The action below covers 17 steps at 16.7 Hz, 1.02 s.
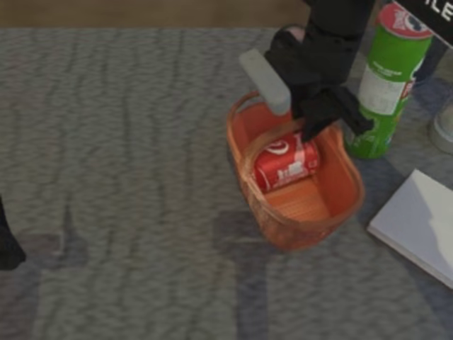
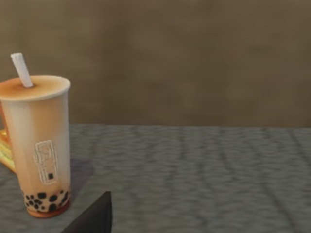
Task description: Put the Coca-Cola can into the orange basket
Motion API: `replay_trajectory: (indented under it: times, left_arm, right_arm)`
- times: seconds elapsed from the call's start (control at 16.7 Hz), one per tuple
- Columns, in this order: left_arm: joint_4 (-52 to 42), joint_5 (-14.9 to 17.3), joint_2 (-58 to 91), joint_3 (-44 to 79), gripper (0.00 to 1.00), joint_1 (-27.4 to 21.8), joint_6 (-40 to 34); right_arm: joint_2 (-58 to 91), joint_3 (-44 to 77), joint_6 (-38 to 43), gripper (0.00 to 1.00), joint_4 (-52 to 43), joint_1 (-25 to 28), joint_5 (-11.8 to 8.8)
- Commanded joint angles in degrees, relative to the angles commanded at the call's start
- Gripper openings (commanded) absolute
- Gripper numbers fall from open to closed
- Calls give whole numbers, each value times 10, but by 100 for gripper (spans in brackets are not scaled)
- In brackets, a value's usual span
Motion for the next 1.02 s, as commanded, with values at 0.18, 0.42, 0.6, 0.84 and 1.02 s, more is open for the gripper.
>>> replay_trajectory:
  times: [0.18,0.42,0.6,0.84,1.02]
  left_arm:
    - [0,0,0,0,100,0,0]
    - [0,0,0,0,100,0,0]
    - [0,0,0,0,100,0,0]
    - [0,0,0,0,100,0,0]
    - [0,0,0,0,100,0,0]
  right_arm:
    - [1,0,1,0,0,-1,0]
    - [18,43,-2,0,-36,-6,1]
    - [46,137,-10,0,-97,-11,1]
    - [79,260,-21,0,-179,-16,2]
    - [89,290,-22,0,-205,-19,2]
